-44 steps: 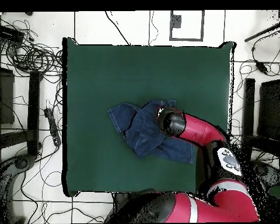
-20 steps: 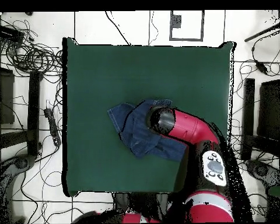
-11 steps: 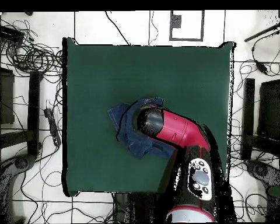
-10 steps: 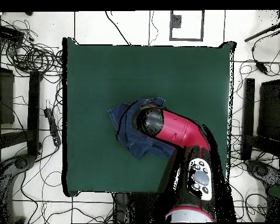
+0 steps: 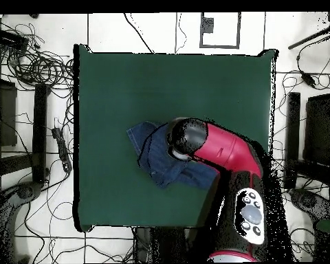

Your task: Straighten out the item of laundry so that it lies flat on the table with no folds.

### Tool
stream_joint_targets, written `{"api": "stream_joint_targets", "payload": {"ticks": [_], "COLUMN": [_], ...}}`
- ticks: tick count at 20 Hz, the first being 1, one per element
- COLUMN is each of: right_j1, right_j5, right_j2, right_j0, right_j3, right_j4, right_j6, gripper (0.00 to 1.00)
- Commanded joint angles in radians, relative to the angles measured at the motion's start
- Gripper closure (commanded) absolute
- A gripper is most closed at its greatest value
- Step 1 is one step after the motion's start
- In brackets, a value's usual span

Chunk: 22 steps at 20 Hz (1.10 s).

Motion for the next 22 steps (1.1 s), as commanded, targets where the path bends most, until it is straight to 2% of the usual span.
{"api": "stream_joint_targets", "payload": {"ticks": [1, 9, 22], "right_j1": [0.045, 0.083, 0.125], "right_j5": [0.199, 0.247, 0.324], "right_j2": [0.059, 0.075, 0.087], "right_j0": [-0.028, -0.066, -0.091], "right_j3": [-0.119, -0.268, -0.412], "right_j4": [-0.006, -0.033, -0.083], "right_j6": [0.133, 0.097, 0.046], "gripper": [1.0, 1.0, 1.0]}}
